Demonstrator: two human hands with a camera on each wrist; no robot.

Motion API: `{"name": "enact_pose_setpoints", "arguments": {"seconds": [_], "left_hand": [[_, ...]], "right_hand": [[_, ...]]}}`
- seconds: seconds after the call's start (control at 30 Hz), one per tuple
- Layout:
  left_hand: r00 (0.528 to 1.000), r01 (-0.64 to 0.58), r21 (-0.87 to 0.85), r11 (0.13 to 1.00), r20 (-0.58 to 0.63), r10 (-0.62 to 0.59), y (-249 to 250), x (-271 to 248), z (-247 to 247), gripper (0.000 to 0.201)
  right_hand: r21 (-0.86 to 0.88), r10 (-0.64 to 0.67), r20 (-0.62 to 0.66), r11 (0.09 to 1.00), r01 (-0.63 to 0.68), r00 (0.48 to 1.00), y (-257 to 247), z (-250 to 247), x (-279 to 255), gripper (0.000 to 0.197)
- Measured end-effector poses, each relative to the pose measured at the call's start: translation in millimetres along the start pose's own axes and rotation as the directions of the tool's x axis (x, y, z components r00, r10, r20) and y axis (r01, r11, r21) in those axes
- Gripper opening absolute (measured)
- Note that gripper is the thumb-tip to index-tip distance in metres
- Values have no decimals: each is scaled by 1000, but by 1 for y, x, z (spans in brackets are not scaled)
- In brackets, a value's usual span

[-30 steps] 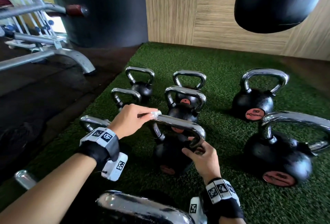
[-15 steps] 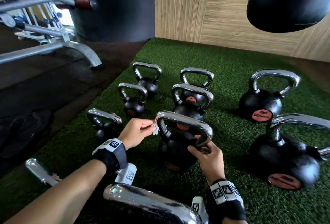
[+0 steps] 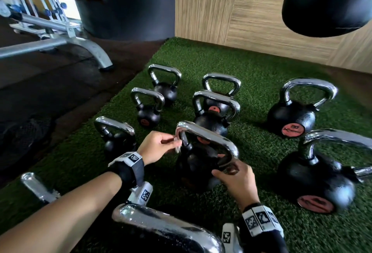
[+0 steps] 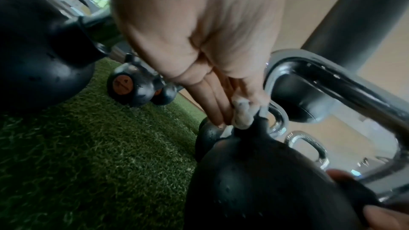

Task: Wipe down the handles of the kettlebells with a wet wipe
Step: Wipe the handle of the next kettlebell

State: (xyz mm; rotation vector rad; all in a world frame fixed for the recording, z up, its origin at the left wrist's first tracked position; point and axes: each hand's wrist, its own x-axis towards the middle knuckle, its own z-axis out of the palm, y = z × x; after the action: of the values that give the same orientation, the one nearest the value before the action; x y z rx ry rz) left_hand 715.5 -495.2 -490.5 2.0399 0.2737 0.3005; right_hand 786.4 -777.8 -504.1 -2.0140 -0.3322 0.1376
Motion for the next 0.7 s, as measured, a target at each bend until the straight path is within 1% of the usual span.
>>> {"name": "enact_pose_setpoints", "arguments": {"seconds": [0.03,0.1,0.13,0.2,0.23,0.27,0.3,0.33,0.37,0.4,0.43,0.47,0.53,0.57,0.6,0.63,0.67,0.7], "left_hand": [[1000,-2,39,999,-23,3,2,6,4,30],[999,-3,92,996,-54,8,9,23,13,22],[1000,7,98,995,-31,-4,16,32,18,22],[996,39,76,996,76,-45,33,50,26,19],[989,31,87,996,140,-43,42,58,29,16],[980,16,115,993,195,-39,51,64,32,20],[972,-3,163,987,234,-36,60,69,35,31],[967,-28,218,976,253,-29,69,72,39,37],[966,-55,270,961,260,-17,76,74,43,38],[963,-71,308,949,268,-15,82,74,46,34],[960,-80,334,939,278,-18,89,72,47,32],[954,-82,346,935,297,-26,93,70,48,37],[944,-34,268,963,324,-57,93,68,48,59],[940,-31,227,973,339,-49,90,66,47,63],[937,-34,202,979,348,-39,88,65,47,58],[938,-38,197,980,345,-33,87,62,48,46],[942,-29,179,983,333,-33,86,62,47,37],[946,-19,162,987,323,-34,87,61,48,37]], "right_hand": [[-56,-22,-1,998,22,1000,-1,-4,-5,32],[-113,-97,28,989,100,995,-2,-10,-15,28],[-130,-144,53,980,150,988,-3,-11,-20,26],[-172,-238,107,952,254,965,-7,-11,-28,27],[-194,-279,125,934,299,952,-9,-10,-30,32],[-209,-309,137,920,333,941,-12,-7,-32,37],[-210,-327,158,911,355,932,-15,-4,-33,40],[-206,-333,188,907,368,924,-19,-2,-32,40],[-201,-334,220,904,378,917,-22,1,-30,36],[-203,-332,236,902,381,913,-25,2,-26,33],[-213,-329,222,902,375,918,-27,4,-21,31],[-226,-331,169,904,363,928,-29,5,-15,31],[-239,-331,-10,917,319,944,-32,9,-2,28],[-230,-291,-75,936,267,954,-32,12,5,27],[-216,-196,-85,961,174,977,-33,15,12,37],[-191,-70,-28,980,64,997,-32,19,18,55],[-175,52,62,984,-40,997,-30,23,23,72],[-176,137,144,978,-110,980,-28,27,27,84]]}}
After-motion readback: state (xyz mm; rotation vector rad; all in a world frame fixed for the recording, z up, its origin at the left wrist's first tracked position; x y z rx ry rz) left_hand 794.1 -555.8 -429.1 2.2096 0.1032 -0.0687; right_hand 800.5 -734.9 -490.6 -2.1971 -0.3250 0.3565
